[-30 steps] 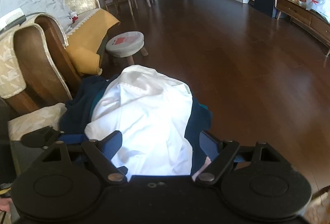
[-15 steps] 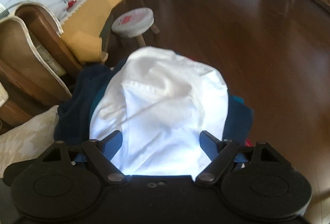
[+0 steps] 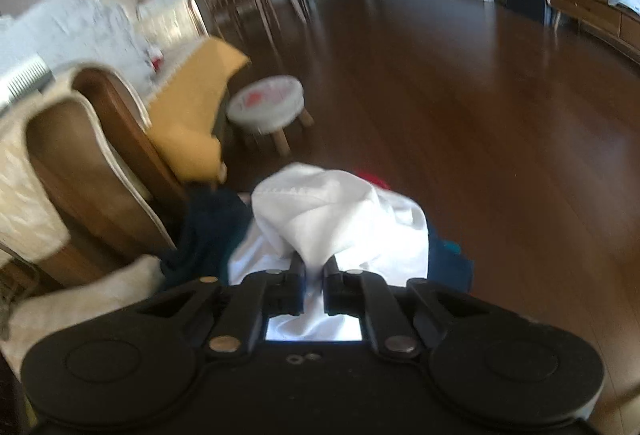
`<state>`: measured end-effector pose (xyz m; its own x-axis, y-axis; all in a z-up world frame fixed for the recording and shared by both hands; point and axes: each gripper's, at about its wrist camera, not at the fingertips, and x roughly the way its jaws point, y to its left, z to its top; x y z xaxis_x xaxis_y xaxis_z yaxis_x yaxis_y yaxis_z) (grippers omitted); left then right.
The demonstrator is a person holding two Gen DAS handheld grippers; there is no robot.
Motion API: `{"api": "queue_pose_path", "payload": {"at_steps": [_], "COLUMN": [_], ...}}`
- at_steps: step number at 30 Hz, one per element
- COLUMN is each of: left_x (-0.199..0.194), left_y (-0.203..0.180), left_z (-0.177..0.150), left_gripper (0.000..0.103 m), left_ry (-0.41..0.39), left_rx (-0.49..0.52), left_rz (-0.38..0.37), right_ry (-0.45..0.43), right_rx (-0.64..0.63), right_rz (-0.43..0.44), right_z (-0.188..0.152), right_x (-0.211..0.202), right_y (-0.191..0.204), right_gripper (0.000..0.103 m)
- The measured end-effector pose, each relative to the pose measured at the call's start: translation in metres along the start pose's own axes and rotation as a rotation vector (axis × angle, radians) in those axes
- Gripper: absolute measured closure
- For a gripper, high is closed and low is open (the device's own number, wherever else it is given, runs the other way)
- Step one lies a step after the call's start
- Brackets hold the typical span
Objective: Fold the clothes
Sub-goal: 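Lower the right gripper onto the white T-shirt and close on its fabric, then grasp the navy-trimmed edge with the left gripper while the right gripper holds the shirt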
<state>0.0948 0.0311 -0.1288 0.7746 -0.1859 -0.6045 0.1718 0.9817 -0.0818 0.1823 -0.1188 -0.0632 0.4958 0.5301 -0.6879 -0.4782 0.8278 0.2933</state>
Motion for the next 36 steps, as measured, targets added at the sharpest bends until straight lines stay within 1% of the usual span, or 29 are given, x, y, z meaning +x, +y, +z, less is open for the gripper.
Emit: {"api": "queue_pose_path", "payload": {"at_steps": [1,4,5,6,8,9,11,13,16,17,19,25,29,31,33,36], "left_x": [0.004,0.018,0.022,0.026,0.031,0.031,0.027,0.021,0.002,-0.004,-0.016,-0.049,-0.079,-0.091,-0.097,-0.105], "left_y": [-0.001,-0.001,-0.001,-0.002,-0.002,0.000,0.005,0.010,0.007,0.007,0.004,-0.023,-0.050,-0.068,-0.085,-0.121], "left_z": [0.002,0.005,0.005,0.004,0.004,0.005,0.007,0.011,0.017,0.021,0.031,0.069,0.097,0.112,0.124,0.138], "left_gripper": [0.023,0.022,0.023,0.027,0.075,0.077,0.090,0.092,0.092,0.092,0.092,0.092,0.092,0.092,0.092,0.092], "left_ry": [0.005,0.037,0.051,0.069,0.098,0.103,0.096,0.081,0.037,0.018,-0.017,-0.064,-0.134,-0.150,-0.168,-0.181], "left_rx": [-0.006,-0.021,-0.024,-0.016,0.001,-0.007,-0.046,-0.072,-0.077,-0.075,-0.073,-0.030,0.031,0.059,0.082,0.116], "left_rz": [-0.002,-0.024,-0.027,-0.019,-0.009,-0.015,-0.044,-0.064,-0.066,-0.081,-0.110,-0.140,-0.166,-0.194,-0.201,-0.239], "right_ry": [-0.004,-0.007,-0.005,-0.003,0.000,0.002,0.001,-0.014,-0.051,-0.065,-0.106,-0.203,-0.280,-0.314,-0.333,-0.364], "right_rx": [0.000,0.007,0.003,-0.001,-0.010,-0.006,-0.004,-0.005,-0.021,-0.028,-0.036,-0.035,-0.059,-0.069,-0.046,-0.003], "right_rz": [0.003,0.011,0.009,0.008,0.006,0.007,0.005,0.001,-0.006,-0.007,-0.018,-0.070,-0.120,-0.164,-0.211,-0.270], "right_z": [0.001,0.003,0.003,0.003,0.002,0.001,0.000,0.001,0.005,0.007,0.012,0.025,0.033,0.039,0.043,0.042], "right_x": [-0.003,-0.008,-0.008,-0.008,-0.009,-0.010,-0.013,-0.018,-0.033,-0.040,-0.056,-0.114,-0.167,-0.194,-0.217,-0.255], "right_y": [-0.001,-0.003,-0.004,-0.004,-0.004,-0.004,-0.002,0.001,0.006,0.008,0.012,0.016,0.021,0.020,0.010,-0.007], "right_gripper": [0.000,0.000,0.000,0.000,0.000,0.000,0.000,0.000,0.000,0.000,0.000,0.000,0.000,0.000,0.000,0.000]}}
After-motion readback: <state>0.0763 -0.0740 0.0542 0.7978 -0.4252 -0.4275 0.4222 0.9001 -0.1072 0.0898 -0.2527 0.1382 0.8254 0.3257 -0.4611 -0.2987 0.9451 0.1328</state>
